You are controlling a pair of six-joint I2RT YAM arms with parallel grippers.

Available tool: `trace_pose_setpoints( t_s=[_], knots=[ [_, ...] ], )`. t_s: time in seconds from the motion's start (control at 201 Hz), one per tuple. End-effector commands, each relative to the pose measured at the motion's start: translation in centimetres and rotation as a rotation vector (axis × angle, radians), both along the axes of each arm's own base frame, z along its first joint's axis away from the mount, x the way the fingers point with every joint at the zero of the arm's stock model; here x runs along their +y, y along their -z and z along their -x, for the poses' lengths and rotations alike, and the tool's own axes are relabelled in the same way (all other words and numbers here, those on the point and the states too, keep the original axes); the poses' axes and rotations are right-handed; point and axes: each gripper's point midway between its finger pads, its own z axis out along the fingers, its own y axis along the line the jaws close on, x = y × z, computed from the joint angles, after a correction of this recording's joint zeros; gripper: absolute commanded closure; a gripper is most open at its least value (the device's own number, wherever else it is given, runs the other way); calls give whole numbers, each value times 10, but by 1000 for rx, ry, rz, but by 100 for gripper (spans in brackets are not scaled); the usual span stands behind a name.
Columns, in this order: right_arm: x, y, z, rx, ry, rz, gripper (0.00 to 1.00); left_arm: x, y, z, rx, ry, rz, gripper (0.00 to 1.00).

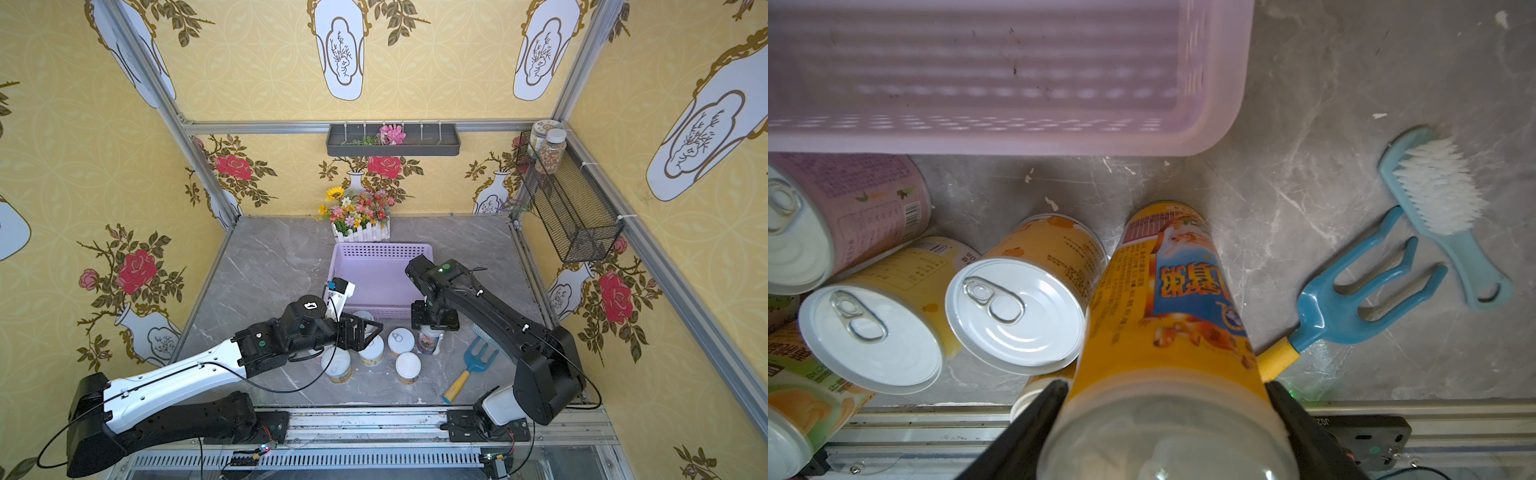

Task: Put the canned food in the basket
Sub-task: Pick up the canned food from the center of the board, then place the canned food in the basket.

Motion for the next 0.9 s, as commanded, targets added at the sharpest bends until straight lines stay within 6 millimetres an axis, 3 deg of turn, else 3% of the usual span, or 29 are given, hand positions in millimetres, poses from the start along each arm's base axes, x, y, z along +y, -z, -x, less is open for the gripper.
trace_pose_setpoints(
  t_s=[0.0, 0.249, 0.518, 0.712, 0.891],
  knots=[
    [-1, 1, 0, -1, 8, 5, 29, -2, 0, 1, -1, 15, 6, 0],
    [-9, -9, 6, -4, 15, 24, 40, 0, 1, -2, 2, -13, -1, 0],
    [-22, -64, 15, -75, 29, 27, 41, 7, -14, -18, 0, -73, 38, 0],
    [-12, -103, -7, -149, 20, -15, 40, 18, -31, -33, 4, -79, 104, 0],
    [2, -123, -49, -211, 6, -63, 40, 34, -38, -52, 2, -113, 116, 0]
  ],
)
